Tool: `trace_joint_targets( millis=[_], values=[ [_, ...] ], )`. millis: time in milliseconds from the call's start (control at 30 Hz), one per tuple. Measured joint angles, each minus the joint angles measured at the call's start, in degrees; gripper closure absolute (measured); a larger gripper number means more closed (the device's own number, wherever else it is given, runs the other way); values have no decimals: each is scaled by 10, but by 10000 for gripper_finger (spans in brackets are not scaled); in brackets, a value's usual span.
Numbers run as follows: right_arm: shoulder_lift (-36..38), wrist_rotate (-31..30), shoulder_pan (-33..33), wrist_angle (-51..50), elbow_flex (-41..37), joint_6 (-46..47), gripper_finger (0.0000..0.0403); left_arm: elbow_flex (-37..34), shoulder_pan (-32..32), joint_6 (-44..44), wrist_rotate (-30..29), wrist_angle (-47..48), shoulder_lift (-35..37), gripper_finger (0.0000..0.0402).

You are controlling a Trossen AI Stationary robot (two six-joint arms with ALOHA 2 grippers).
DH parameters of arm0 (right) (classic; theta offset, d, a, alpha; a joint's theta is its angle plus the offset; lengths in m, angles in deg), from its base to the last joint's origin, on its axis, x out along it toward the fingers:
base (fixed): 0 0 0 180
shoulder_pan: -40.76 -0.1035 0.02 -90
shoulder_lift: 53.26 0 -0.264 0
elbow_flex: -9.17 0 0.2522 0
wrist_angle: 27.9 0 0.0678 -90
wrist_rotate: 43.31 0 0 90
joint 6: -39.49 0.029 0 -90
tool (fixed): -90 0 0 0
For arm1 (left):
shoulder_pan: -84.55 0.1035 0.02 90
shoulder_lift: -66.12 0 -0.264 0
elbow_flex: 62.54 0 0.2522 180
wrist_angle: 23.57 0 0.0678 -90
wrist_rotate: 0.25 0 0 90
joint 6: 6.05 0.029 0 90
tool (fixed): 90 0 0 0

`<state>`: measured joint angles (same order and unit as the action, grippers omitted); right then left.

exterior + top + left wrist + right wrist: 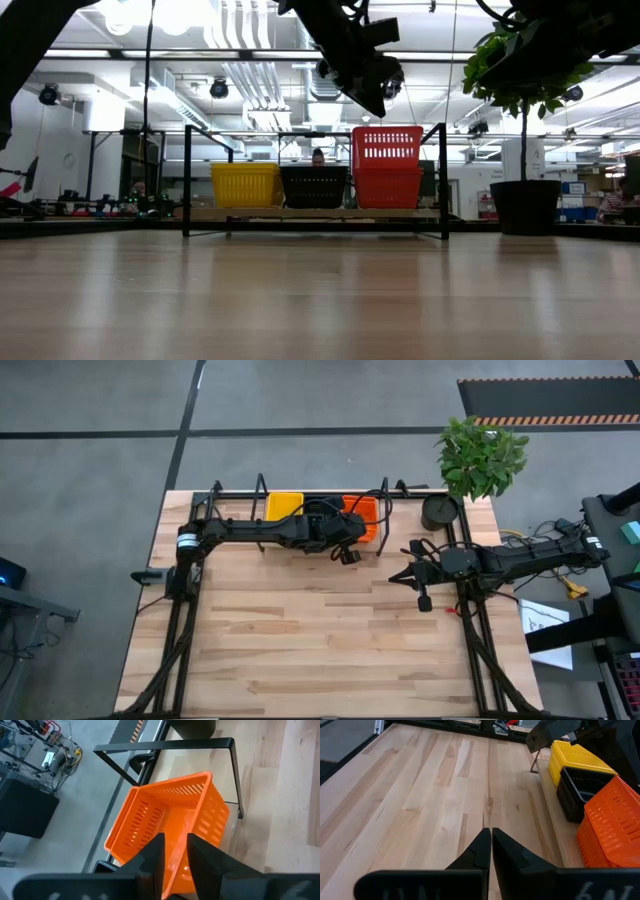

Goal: Stack baskets on shelf by color
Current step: Stack the orange bin on top of the other stacked orange bins on the shelf

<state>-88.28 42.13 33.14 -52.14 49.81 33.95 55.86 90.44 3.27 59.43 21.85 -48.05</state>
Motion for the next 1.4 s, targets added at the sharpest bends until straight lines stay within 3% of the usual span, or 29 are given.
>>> trace_joint_targets(
  millis=[300, 567, 700, 867, 1100, 1400],
  values=[
    [0, 0, 0, 0, 0, 0, 394, 1, -27, 1, 3, 25, 22, 331],
    [-8, -1, 0, 55, 0, -12, 394, -24, -116, 48, 54, 28, 105, 349],
    [-34, -1, 0, 101, 0, -27, 394, -103, -173, 63, 65, -23, 154, 363],
    [-95, -6, 0, 137, 21, -45, 394, -245, -228, 88, 68, -161, 226, 373],
    [-193, -92, 1, 133, 105, -56, 394, -420, -259, 123, 67, -345, 352, 375],
    [-297, -134, 2, -52, 293, -72, 394, -585, -257, 136, 62, -495, 476, 375]
  ],
)
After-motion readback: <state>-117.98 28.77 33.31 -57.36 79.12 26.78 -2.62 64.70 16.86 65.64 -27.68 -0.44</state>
